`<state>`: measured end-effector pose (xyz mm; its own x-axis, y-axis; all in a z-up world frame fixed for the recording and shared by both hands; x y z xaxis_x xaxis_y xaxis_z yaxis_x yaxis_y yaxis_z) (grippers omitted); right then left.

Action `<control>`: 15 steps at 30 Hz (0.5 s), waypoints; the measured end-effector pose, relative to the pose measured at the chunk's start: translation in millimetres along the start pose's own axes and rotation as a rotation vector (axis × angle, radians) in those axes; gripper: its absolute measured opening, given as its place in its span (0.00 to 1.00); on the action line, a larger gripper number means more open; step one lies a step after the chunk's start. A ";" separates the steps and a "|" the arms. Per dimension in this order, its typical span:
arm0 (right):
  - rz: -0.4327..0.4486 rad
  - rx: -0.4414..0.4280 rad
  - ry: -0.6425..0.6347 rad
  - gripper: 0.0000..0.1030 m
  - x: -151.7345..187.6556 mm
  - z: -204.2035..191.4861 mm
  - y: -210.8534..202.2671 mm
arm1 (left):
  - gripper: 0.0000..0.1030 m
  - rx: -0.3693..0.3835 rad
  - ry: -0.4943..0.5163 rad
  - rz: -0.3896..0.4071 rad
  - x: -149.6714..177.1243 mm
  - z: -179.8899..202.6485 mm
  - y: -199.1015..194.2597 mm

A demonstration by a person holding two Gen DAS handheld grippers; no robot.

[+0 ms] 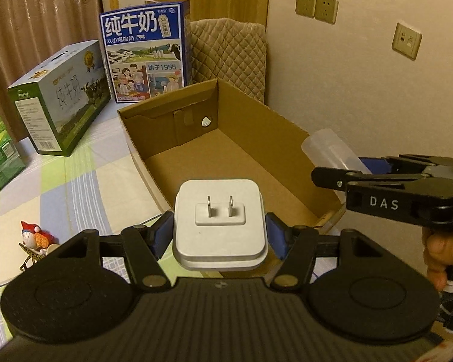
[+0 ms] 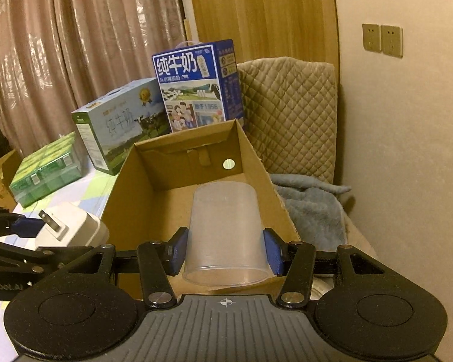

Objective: Organize rigid objects
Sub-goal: 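Carry the adapter and cup to the cardboard box and release both inside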

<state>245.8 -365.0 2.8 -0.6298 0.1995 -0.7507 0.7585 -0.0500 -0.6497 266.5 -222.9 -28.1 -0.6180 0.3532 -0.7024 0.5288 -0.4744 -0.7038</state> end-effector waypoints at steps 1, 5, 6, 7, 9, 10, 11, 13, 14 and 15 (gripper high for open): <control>-0.002 0.000 0.004 0.48 0.1 0.7 1.6 | 0.58 -0.003 0.005 -0.005 -0.7 0.6 3.4; -0.013 0.000 0.017 0.48 0.7 5.6 8.2 | 0.59 0.004 0.017 -0.004 -5.2 5.0 8.9; -0.016 0.002 0.019 0.48 0.9 7.0 9.6 | 0.59 0.007 0.019 -0.004 -6.8 6.0 10.5; -0.017 0.003 0.021 0.48 1.2 8.0 10.1 | 0.59 0.009 0.021 -0.004 -7.9 6.8 12.4; -0.019 0.005 0.026 0.48 0.0 9.6 12.2 | 0.59 0.015 0.021 -0.008 -10.0 8.1 16.8; -0.019 0.006 0.029 0.48 -0.5 10.5 12.6 | 0.59 0.019 0.021 -0.011 -11.1 9.6 18.9; -0.020 0.007 0.033 0.48 -0.7 11.9 13.0 | 0.59 0.021 0.025 -0.012 -12.1 10.7 20.5; -0.020 0.011 0.035 0.48 -1.3 13.5 14.7 | 0.59 0.021 0.034 -0.009 -14.0 12.3 22.9; -0.021 0.012 0.034 0.48 -1.7 14.2 16.0 | 0.59 0.021 0.033 -0.009 -14.7 12.4 24.2; -0.022 0.013 0.036 0.48 -1.5 14.8 16.5 | 0.59 0.023 0.031 -0.009 -15.2 12.4 25.5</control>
Point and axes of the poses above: each gripper's, at about its wrist camera, not at the fingertips, and y roughly the way its jaws point, z to its right, x to its underside, the point moved 9 cm from there along y, roughly the way its jaws point, and after that the axes turned 8 degrees about x, right-handed, at the moved point
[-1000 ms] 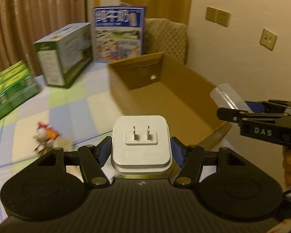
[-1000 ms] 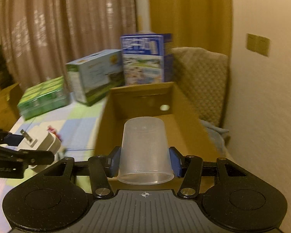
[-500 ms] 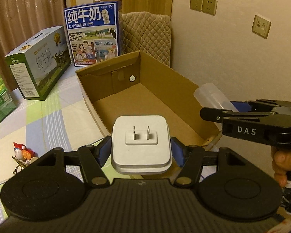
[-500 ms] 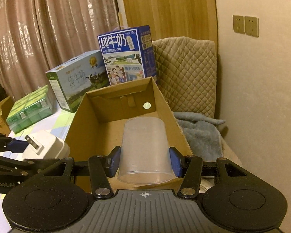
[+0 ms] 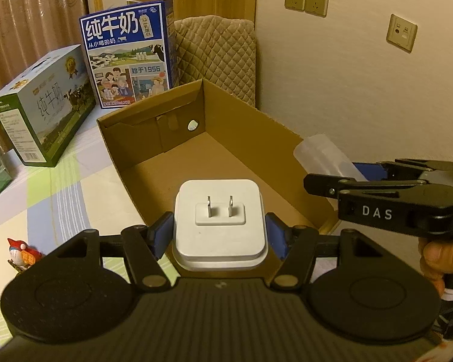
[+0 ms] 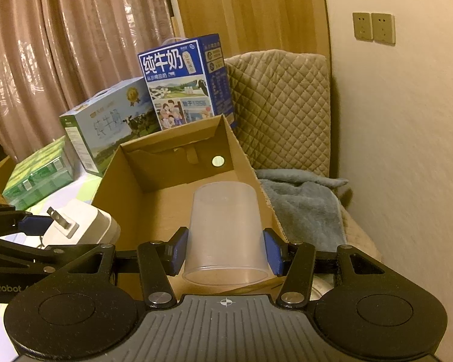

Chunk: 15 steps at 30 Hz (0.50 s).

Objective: Organize rigid objects
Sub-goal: 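Carry the adapter and cup to the cardboard box and release both inside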

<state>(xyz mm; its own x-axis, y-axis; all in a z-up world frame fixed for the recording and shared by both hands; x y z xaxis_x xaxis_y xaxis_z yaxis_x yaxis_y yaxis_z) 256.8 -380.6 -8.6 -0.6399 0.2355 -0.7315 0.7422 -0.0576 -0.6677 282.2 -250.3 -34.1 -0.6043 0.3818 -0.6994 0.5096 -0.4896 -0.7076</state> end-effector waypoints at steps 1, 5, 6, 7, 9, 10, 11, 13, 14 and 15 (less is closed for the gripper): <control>0.000 0.001 0.002 0.48 -0.1 0.8 0.4 | 0.59 0.003 -0.001 -0.001 -0.4 0.2 1.6; -0.002 0.001 0.014 0.48 0.0 3.0 0.3 | 0.58 0.012 0.001 -0.020 0.0 -0.1 9.4; -0.003 0.001 0.014 0.48 0.2 2.9 0.3 | 0.60 0.007 0.001 -0.024 0.0 -0.6 10.4; -0.003 -0.001 0.015 0.48 0.5 2.8 -0.1 | 0.60 -0.001 0.002 -0.026 -0.3 -1.2 10.8; -0.002 -0.001 0.016 0.48 0.3 3.4 0.1 | 0.61 0.001 0.003 -0.017 -1.2 -1.8 7.6; -0.002 -0.001 0.016 0.48 0.2 3.7 0.4 | 0.61 0.000 0.001 -0.012 -1.7 -2.0 5.6; -0.003 -0.001 0.016 0.48 0.3 3.6 0.7 | 0.61 -0.003 -0.002 -0.004 -2.4 -3.4 2.4; -0.005 -0.003 0.015 0.48 0.3 2.7 1.4 | 0.61 -0.011 -0.016 0.008 -2.9 -7.3 -3.9; -0.004 -0.002 0.012 0.48 0.1 1.7 1.8 | 0.61 -0.013 -0.022 0.012 -3.0 -9.0 -6.5; -0.004 -0.002 0.011 0.48 0.0 0.9 2.1 | 0.61 -0.015 -0.028 0.015 -2.7 -11.0 -9.2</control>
Point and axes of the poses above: each gripper's, at about its wrist camera, not at the fingertips, and y roughly the way its jaws point, z to its right, x to its underside, the point moved 9 cm from there along y, roughly the way its jaws point, and after that the axes turned 8 degrees about x, right-handed, at the moved point
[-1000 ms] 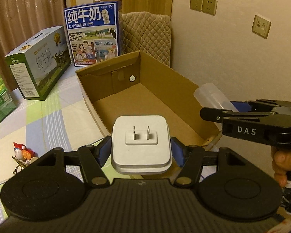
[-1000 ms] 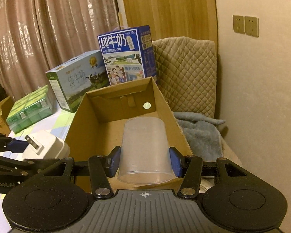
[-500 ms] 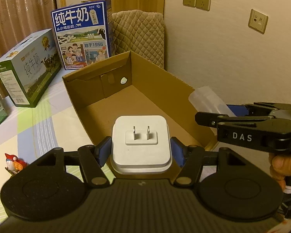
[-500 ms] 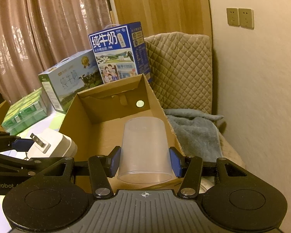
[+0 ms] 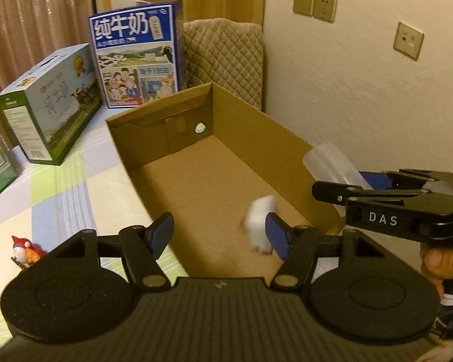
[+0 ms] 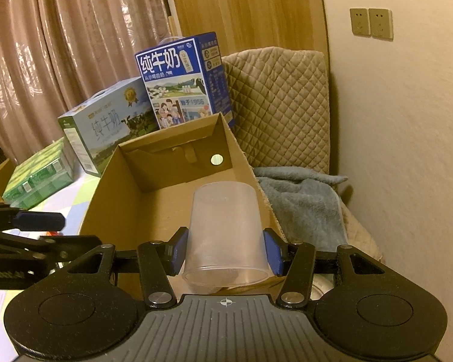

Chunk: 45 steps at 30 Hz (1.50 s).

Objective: Organize rigid objects
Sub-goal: 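Carry the adapter and cup to the cardboard box and release both inside, then move both tools back toward the remaining objects on the table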

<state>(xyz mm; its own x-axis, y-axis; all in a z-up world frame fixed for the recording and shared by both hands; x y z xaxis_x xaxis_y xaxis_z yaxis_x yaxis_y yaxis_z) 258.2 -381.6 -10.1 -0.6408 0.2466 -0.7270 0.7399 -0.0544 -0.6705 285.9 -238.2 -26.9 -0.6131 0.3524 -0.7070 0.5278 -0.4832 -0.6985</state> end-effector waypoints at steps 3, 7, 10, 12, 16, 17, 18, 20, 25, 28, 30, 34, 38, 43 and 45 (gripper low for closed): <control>0.003 0.003 -0.003 0.48 -0.2 -2.0 0.9 | 0.62 -0.005 -0.007 0.006 1.7 -4.3 -6.7; 0.004 0.004 -0.009 0.48 -0.6 -5.2 2.0 | 0.62 -0.011 -0.022 0.014 5.6 -9.2 -14.6; 0.001 0.001 -0.015 0.48 -0.6 -8.9 5.0 | 0.62 -0.012 -0.025 0.017 8.7 -12.6 -18.5; -0.001 0.004 -0.022 0.48 -0.3 -11.6 7.0 | 0.62 -0.013 -0.032 0.018 10.6 -15.2 -20.6; 0.009 0.006 -0.016 0.48 -3.2 -15.5 10.5 | 0.62 -0.019 -0.039 0.014 13.4 -20.9 -23.6; 0.014 0.005 -0.009 0.48 -3.9 -15.9 12.6 | 0.62 -0.022 -0.043 0.016 14.1 -22.8 -25.0; 0.018 0.002 -0.003 0.48 -5.0 -15.9 14.5 | 0.63 -0.023 -0.047 0.019 14.6 -24.8 -26.7; 0.005 0.001 -0.003 0.49 -4.7 -16.6 18.4 | 0.63 -0.027 -0.057 0.022 16.7 -29.6 -30.2; 0.020 0.002 0.027 0.55 -4.2 -13.8 5.1 | 0.63 -0.042 -0.080 0.019 25.8 -38.2 -38.5; 0.015 -0.001 0.036 0.58 -0.4 -15.5 -6.3 | 0.63 -0.041 -0.097 0.020 33.5 -41.4 -46.7; 0.018 -0.008 0.039 0.60 0.9 -18.8 -17.2 | 0.63 -0.049 -0.103 0.020 39.6 -44.0 -53.9; 0.043 -0.025 0.034 0.62 0.4 -28.7 -41.1 | 0.63 -0.069 -0.123 0.026 52.0 -51.8 -73.4; 0.066 -0.055 0.026 0.65 0.6 -45.8 -65.4 | 0.63 -0.096 -0.151 0.042 65.0 -63.0 -97.7; 0.095 -0.098 -0.031 0.68 8.5 -78.9 -96.1 | 0.64 -0.140 -0.187 0.056 85.1 -80.2 -129.0; 0.102 -0.118 -0.049 0.70 13.5 -92.7 -105.4 | 0.64 -0.163 -0.200 0.055 93.8 -88.7 -139.8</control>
Point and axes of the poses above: each gripper's, at about its wrist camera, not at the fingertips, and y roughly the way its jaws point, z to its right, x to its underside, the point moved 9 cm from there along y, roughly the way its jaws point, and after that the axes turned 8 degrees about x, right-handed, at the moved point
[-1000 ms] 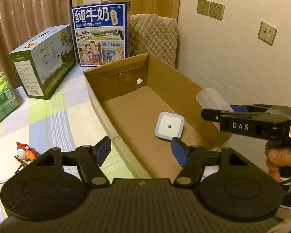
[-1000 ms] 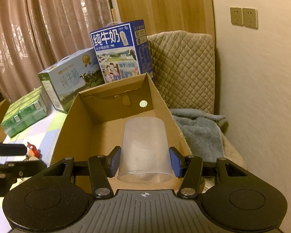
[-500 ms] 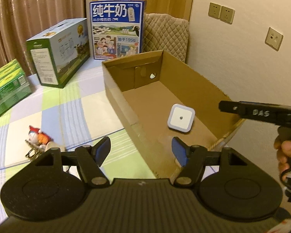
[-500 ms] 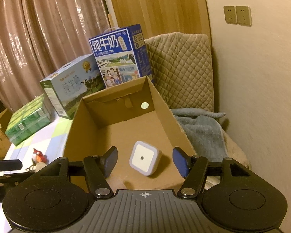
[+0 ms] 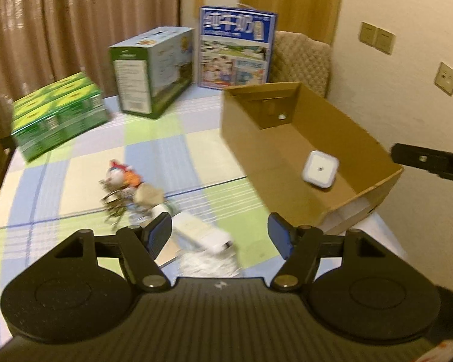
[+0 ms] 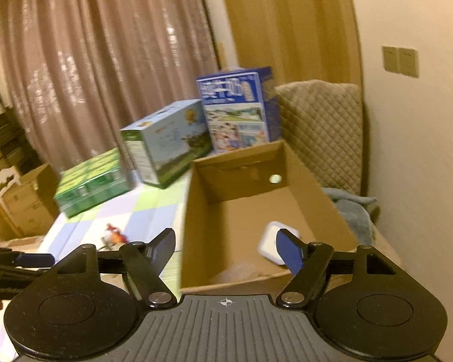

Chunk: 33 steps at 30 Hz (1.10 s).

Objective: Organize rigid objects
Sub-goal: 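Move both tools back toward the remaining objects on the table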

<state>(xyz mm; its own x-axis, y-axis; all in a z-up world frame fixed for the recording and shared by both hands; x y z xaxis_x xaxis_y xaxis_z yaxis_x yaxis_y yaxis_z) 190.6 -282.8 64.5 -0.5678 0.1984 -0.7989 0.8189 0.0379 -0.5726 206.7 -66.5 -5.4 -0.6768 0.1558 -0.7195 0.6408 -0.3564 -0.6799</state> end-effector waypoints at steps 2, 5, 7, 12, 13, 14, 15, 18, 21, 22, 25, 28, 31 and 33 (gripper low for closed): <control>0.005 -0.020 -0.004 0.72 4.9 -13.6 -7.6 | 0.64 -0.023 -0.013 0.003 7.4 -13.0 -10.8; 0.001 -0.042 0.004 0.74 13.9 -27.2 -13.0 | 0.64 -0.051 -0.036 0.008 18.2 -31.4 -24.9; -0.005 -0.050 0.009 0.74 21.5 -35.5 -14.9 | 0.64 -0.076 -0.045 0.006 25.9 -43.2 -31.6; -0.041 -0.076 -0.029 0.76 42.6 -59.7 -14.6 | 0.65 -0.103 -0.074 0.000 43.1 -65.2 -40.5; -0.046 -0.077 -0.036 0.77 46.6 -63.8 -13.6 | 0.65 -0.106 -0.080 -0.001 46.6 -68.9 -41.6; -0.051 -0.079 -0.041 0.77 50.7 -67.5 -12.2 | 0.65 -0.108 -0.084 -0.003 49.5 -72.3 -41.9; -0.055 -0.079 -0.045 0.78 54.5 -71.1 -9.5 | 0.65 -0.112 -0.087 -0.005 52.5 -75.7 -41.7; -0.079 -0.087 -0.059 0.79 68.1 -83.1 -1.4 | 0.66 -0.124 -0.094 -0.013 61.2 -85.7 -40.1; -0.104 -0.093 -0.075 0.80 83.9 -96.0 9.0 | 0.66 -0.131 -0.105 -0.023 70.9 -96.7 -36.1; -0.113 -0.094 -0.078 0.81 89.1 -99.4 12.8 | 0.66 -0.133 -0.110 -0.028 73.5 -100.0 -33.4; -0.142 -0.091 -0.089 0.82 105.0 -111.5 28.3 | 0.66 -0.136 -0.122 -0.042 81.2 -110.8 -24.0; -0.166 -0.097 -0.099 0.83 119.0 -122.3 43.8 | 0.66 -0.140 -0.116 -0.053 86.7 -118.9 -13.4; -0.174 -0.111 -0.103 0.84 128.9 -132.6 57.7 | 0.66 -0.135 -0.106 -0.055 87.6 -124.9 -1.9; -0.175 -0.108 -0.115 0.84 132.3 -137.4 68.8 | 0.66 -0.132 -0.100 -0.056 87.4 -129.1 5.9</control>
<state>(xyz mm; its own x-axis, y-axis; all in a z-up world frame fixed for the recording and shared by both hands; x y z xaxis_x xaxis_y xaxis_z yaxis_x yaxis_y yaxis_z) 183.2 -119.4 -55.3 -0.7024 0.0670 -0.7086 0.7081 0.1678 -0.6859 198.1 64.0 -90.5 -0.7413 0.0777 -0.6667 0.6385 -0.2244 -0.7362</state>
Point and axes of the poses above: each gripper's, at about its wrist camera, not at the fingertips, and y roughly the way its jaws point, z to its right, x to its underside, the point moved 9 cm from there along y, roughly the way its jaws point, and after that the axes turned 8 degrees about x, right-handed, at the moved point
